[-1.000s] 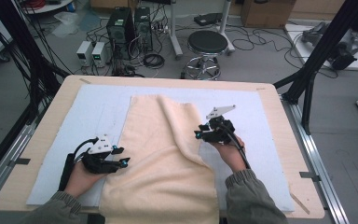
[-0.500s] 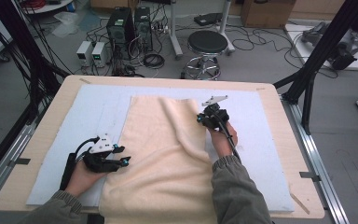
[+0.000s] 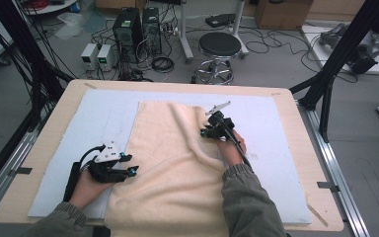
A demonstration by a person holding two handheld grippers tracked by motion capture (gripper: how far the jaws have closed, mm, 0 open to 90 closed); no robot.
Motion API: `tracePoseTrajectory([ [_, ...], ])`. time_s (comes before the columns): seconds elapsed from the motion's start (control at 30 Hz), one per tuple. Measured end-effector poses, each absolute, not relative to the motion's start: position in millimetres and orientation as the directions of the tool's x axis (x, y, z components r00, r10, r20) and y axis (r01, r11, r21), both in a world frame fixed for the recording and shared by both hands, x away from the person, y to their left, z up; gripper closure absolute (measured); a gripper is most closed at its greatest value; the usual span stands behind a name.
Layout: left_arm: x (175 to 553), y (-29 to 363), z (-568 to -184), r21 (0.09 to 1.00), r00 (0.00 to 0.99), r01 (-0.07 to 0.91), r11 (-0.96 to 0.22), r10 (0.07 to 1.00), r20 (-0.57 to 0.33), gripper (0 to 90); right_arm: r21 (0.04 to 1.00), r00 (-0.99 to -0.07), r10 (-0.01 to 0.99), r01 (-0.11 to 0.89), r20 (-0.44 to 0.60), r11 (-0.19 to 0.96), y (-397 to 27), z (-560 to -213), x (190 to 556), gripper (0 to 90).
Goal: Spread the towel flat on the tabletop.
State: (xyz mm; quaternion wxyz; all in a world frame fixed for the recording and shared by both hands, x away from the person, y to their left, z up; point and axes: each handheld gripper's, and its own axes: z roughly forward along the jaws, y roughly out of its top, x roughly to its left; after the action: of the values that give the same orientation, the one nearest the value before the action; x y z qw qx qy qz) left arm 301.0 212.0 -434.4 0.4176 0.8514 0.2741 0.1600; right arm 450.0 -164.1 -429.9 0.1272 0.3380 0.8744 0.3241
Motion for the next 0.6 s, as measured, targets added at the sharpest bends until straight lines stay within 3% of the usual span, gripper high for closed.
tracePoseTrajectory([
  [0.07,301,212,-435,0.8,0.798,0.332,-0.5,0.601,0.044,50.4,0.643,-0.755,0.655,0.489,-0.025,0.589,-163,-426,449,83.2],
  [0.1,301,212,-435,0.801,0.796,0.334,-0.497,0.603,0.042,50.4,0.63,-0.74,0.659,0.449,-0.136,0.634,-163,-419,447,83.6],
  [0.13,301,212,-434,0.798,0.798,0.333,-0.503,0.602,0.046,50.4,0.637,-0.671,0.685,0.402,-0.284,0.658,-167,-406,445,82.9],
  [0.17,301,211,-435,0.799,0.796,0.335,-0.5,0.604,0.044,50.3,0.722,-0.58,0.758,0.382,-0.299,0.577,-180,-391,444,73.4],
  [0.2,301,211,-434,0.799,0.797,0.333,-0.5,0.603,0.046,50.2,0.798,-0.512,0.822,0.374,-0.248,0.473,-192,-379,445,60.6],
  [0.23,301,211,-435,0.8,0.797,0.332,-0.5,0.602,0.046,50.1,0.806,-0.496,0.844,0.404,-0.202,0.431,-198,-371,448,54.8],
  [0.33,302,211,-435,0.8,0.793,0.333,-0.499,0.607,0.048,49.7,0.751,-0.558,0.802,0.429,-0.216,0.501,-193,-377,446,52.6],
  [0.43,301,210,-434,0.798,0.792,0.334,-0.502,0.609,0.052,49.1,0.738,-0.621,0.777,0.477,-0.103,0.478,-194,-392,446,48.5],
  [0.6,302,211,-435,0.794,0.787,0.336,-0.506,0.614,0.059,48.0,0.706,-0.686,0.728,0.507,-0.017,0.494,-194,-407,436,45.9],
])
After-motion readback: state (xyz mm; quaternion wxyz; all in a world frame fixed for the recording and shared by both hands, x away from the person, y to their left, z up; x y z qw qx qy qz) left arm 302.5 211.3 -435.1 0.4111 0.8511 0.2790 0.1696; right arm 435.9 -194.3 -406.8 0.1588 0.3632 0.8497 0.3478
